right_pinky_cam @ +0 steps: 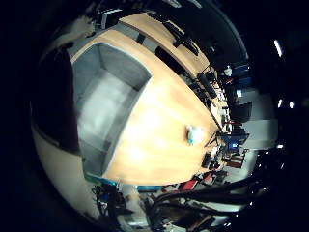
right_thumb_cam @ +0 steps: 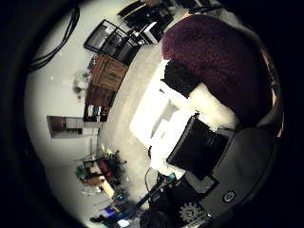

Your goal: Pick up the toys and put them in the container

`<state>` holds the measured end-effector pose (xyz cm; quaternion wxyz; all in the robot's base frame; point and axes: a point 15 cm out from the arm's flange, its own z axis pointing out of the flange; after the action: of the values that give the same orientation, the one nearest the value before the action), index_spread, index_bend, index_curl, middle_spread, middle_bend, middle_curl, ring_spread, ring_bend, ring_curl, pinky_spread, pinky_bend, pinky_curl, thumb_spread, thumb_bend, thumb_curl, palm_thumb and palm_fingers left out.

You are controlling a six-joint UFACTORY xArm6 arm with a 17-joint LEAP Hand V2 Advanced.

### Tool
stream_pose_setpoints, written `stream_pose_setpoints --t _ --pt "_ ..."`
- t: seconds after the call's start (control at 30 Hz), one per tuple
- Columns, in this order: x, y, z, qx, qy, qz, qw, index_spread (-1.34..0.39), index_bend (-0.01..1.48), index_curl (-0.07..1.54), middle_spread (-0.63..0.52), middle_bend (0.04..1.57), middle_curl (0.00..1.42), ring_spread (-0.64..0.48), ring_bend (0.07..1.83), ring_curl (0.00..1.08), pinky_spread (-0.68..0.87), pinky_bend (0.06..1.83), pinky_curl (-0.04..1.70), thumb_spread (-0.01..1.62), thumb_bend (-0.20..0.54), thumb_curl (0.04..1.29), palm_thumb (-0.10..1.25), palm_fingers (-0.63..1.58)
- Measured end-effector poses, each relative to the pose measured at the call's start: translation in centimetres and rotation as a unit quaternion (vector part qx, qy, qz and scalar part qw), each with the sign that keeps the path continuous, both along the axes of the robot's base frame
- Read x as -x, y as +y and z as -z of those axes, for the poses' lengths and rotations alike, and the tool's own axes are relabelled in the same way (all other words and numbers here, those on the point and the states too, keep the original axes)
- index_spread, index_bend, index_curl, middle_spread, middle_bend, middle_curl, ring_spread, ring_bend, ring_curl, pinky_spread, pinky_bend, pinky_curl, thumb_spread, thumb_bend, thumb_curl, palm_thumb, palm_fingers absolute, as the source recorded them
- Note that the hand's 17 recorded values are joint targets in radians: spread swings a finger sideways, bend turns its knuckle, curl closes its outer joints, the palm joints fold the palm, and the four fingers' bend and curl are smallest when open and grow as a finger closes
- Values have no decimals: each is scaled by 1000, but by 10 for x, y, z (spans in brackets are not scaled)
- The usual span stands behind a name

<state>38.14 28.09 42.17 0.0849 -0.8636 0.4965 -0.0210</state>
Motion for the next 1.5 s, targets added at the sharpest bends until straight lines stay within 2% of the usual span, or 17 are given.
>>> stream_pose_setpoints --t 0.43,0.5,0.57,0.6,0.67,0.7,0.73,0.83,0.9,1.0,1.13,1.5 --pt "-7 -6 1 11 -5 7 1000 -268 1054 662 -180 1229 613 -201 1423 537 -282 1282 638 1394 -11 211 697 1235" --pt "-11 -11 1 18 -12 10 1000 -289 978 643 -179 1233 612 -207 1417 532 -299 1281 632 1365 -28 207 660 1189" --pt "-13 -18 2 32 -17 11 999 -323 857 619 -195 1207 601 -224 1391 524 -333 1301 623 1309 -55 197 578 1071" --pt "-15 -21 1 39 -21 8 999 -369 643 568 -214 1146 585 -246 1403 525 -381 1339 620 1249 -83 185 489 850" --pt "-15 -25 2 45 -21 5 999 -423 465 551 -243 984 552 -279 1378 536 -397 1399 652 1153 -76 183 383 433" --pt "-14 -25 3 47 -18 5 999 -433 450 541 -244 951 543 -278 1344 528 -383 1395 656 1138 -71 183 365 353" --pt "-13 -26 4 49 -15 5 999 -453 440 516 -237 872 511 -263 1253 501 -325 1322 643 1092 -74 184 316 134" --pt "-12 -28 6 52 -13 0 999 -473 428 467 -216 758 458 -217 1090 433 -193 1248 615 1021 -60 193 256 -30" --pt "-12 -27 7 53 -12 -5 999 -475 386 417 -188 662 412 -151 923 348 -33 1176 547 960 -54 204 212 -109" --pt "-13 -26 7 52 -13 -10 999 -472 337 388 -163 569 374 -100 822 295 132 1104 494 900 -43 223 179 -61" --pt "-13 -26 6 51 -13 -10 999 -473 288 371 -148 494 349 -65 749 265 259 1048 445 865 -35 246 167 -13" --pt "-14 -29 2 49 -20 -14 998 -477 207 353 -132 388 326 -46 669 238 369 945 363 846 -33 280 165 69"
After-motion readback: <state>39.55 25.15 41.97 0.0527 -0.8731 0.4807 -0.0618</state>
